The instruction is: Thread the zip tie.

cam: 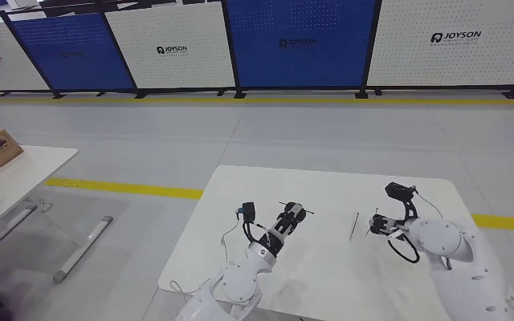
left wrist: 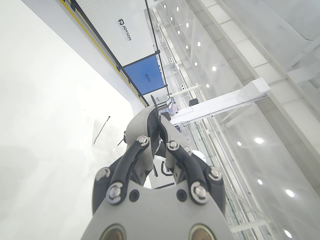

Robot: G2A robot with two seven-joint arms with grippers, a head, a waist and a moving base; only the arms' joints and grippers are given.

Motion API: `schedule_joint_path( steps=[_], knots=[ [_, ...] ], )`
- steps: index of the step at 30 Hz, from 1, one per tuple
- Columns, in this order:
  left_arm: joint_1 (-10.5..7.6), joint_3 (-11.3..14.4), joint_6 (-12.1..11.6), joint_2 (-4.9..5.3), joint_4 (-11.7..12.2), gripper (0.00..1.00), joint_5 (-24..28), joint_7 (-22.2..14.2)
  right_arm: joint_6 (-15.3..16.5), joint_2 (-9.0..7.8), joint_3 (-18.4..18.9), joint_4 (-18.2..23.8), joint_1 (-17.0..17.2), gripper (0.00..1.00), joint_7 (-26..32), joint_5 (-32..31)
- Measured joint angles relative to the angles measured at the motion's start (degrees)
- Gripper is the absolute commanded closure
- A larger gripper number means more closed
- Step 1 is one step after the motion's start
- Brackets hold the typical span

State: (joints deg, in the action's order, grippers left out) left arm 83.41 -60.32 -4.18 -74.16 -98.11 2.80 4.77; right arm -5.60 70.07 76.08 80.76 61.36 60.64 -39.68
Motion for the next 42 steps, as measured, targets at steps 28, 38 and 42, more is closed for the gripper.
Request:
schedule_joint_path(
  steps=[28,38,42],
  knots=[
    [0.00,0.00,0.00,0.00,0.00,1.00,0.00,0.00,3.42,-1.38,7.04,18.17,15.15,1.00,-11.70,0.38],
    [0.00,0.00,0.00,0.00,0.00,1.00,0.00,0.00,5.11,-1.55,8.49,25.03,20.15,1.00,-20.13,0.23],
    [0.00,0.00,0.00,0.00,0.00,1.00,0.00,0.00,5.15,-1.55,8.49,25.00,20.12,1.00,-20.07,0.27]
  ],
)
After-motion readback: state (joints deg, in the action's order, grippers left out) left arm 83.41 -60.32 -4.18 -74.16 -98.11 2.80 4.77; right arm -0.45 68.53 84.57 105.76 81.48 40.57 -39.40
